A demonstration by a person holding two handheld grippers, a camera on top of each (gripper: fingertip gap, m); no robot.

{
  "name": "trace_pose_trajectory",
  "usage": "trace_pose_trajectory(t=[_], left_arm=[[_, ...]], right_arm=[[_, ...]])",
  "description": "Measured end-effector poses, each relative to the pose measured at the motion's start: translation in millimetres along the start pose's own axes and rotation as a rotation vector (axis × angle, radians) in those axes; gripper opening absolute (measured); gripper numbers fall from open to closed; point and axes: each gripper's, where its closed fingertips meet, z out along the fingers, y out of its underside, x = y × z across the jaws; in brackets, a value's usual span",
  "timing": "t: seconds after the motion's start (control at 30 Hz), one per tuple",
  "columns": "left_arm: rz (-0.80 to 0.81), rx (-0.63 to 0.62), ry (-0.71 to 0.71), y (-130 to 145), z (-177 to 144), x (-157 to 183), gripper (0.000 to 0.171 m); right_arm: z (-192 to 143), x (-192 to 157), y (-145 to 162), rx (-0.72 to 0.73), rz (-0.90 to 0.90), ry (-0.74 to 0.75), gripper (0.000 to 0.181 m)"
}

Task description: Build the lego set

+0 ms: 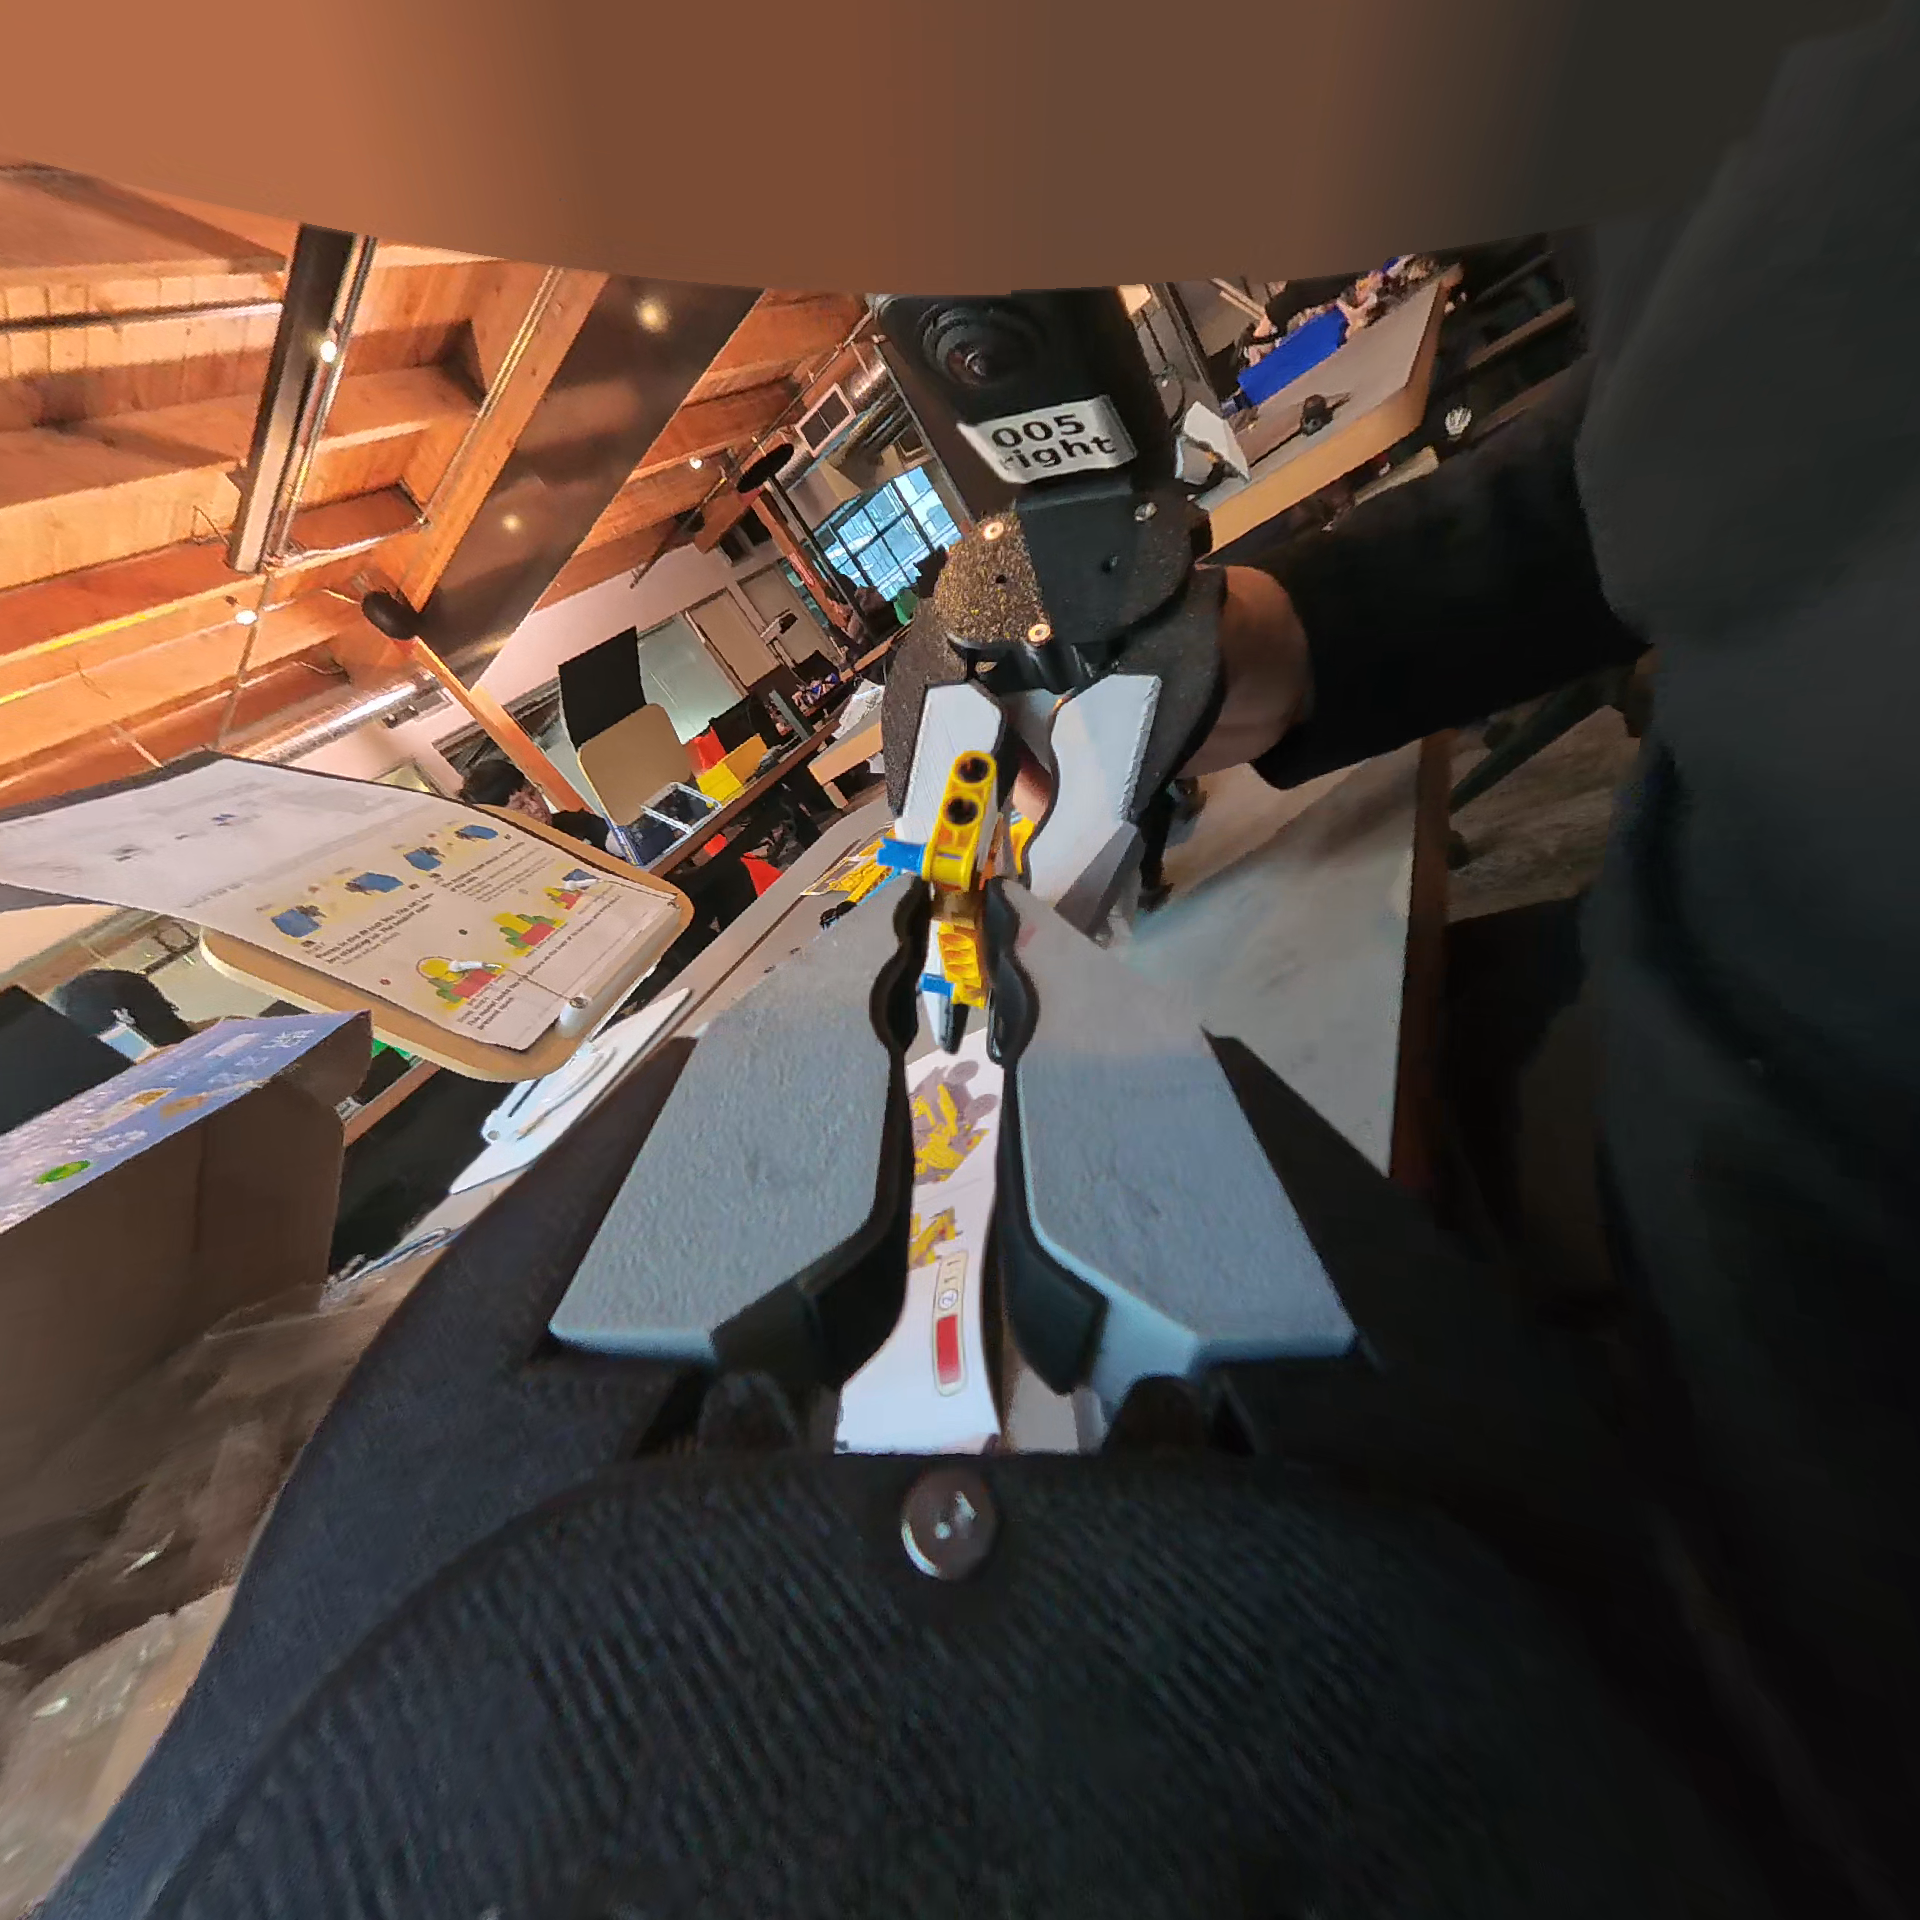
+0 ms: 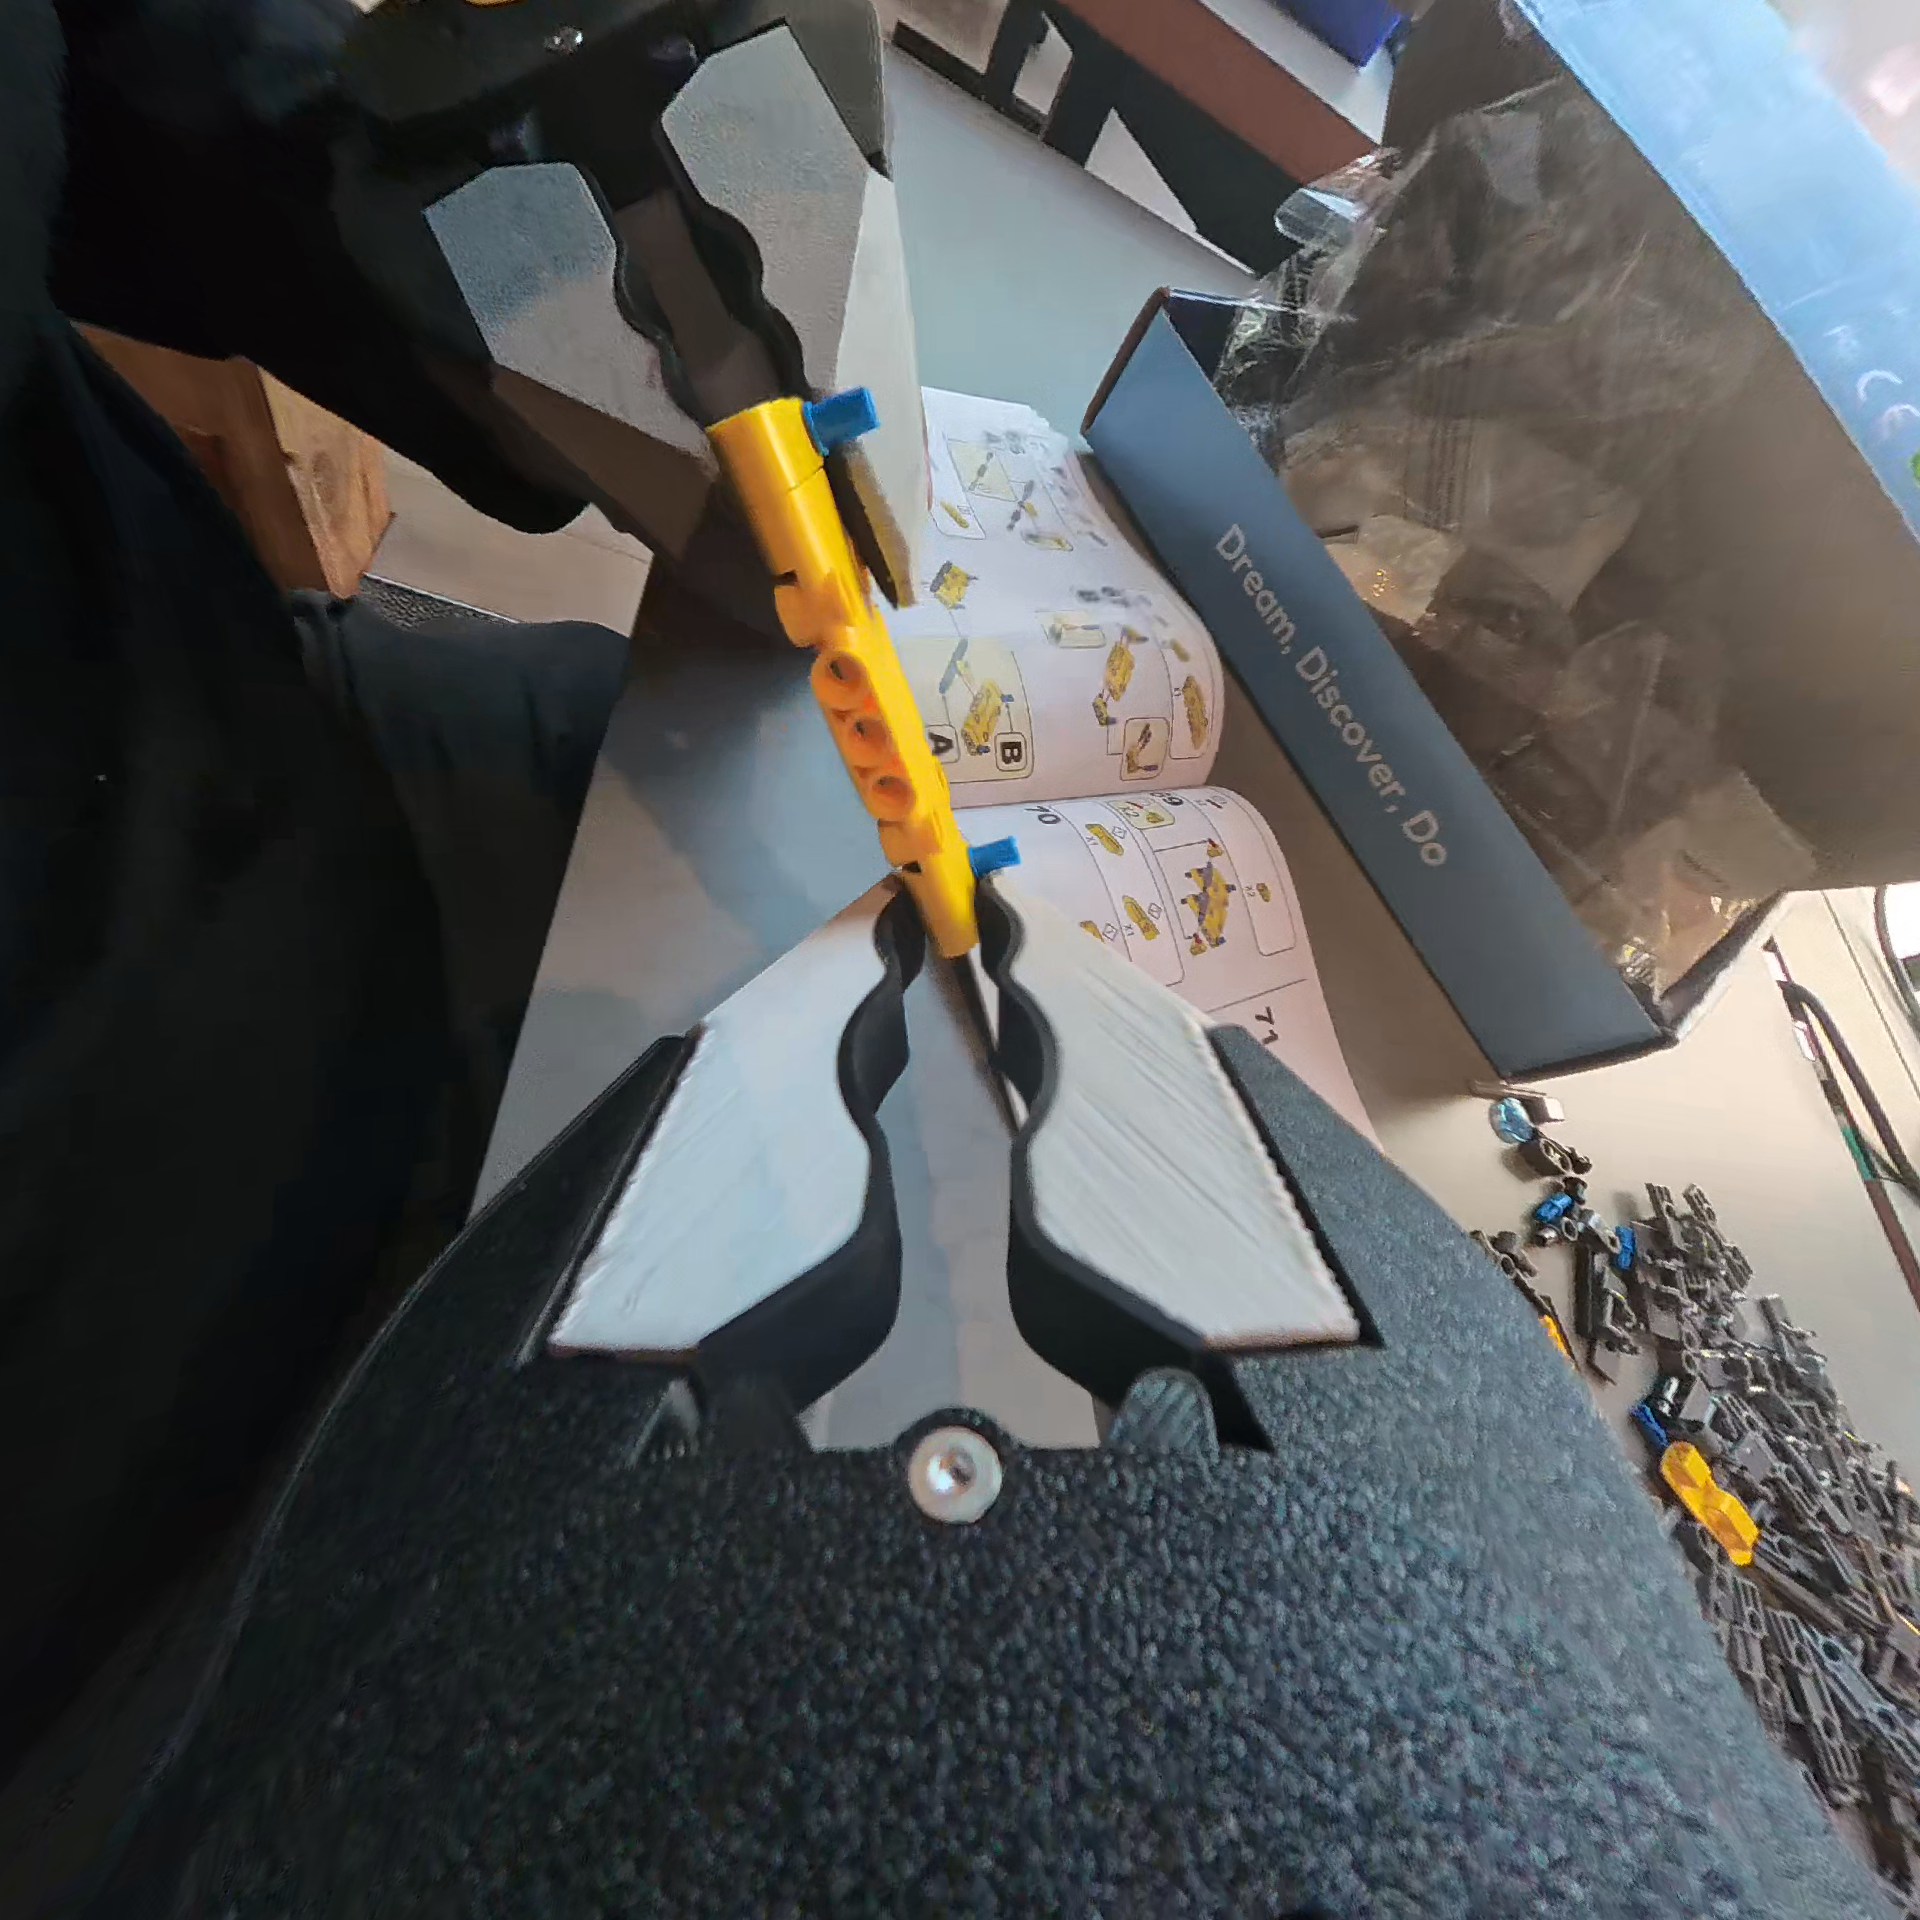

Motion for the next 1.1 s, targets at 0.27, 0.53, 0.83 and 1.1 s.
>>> trace_pose_trajectory(t=[0.27, 0.53, 0.83, 1.1], left_arm=[[0.018, -0.122, 0.031, 14, 1, 4, 0.021], [-0.063, -0.386, 0.04, 33, -4, 20, 0.03], [-0.084, -0.504, 0.038, 48, -12, 50, 0.014], [-0.147, -0.502, 0.057, 50, -15, 53, 0.02]], right_arm=[[-8, 7, 29, -0.138, -0.084, 0.075, 0.008], [-23, 22, 76, -0.437, -0.317, 0.314, 0.008], [-26, 24, 99, -0.571, -0.511, 0.412, 0.009], [-28, 29, 96, -0.636, -0.69, 0.431, 0.008]])
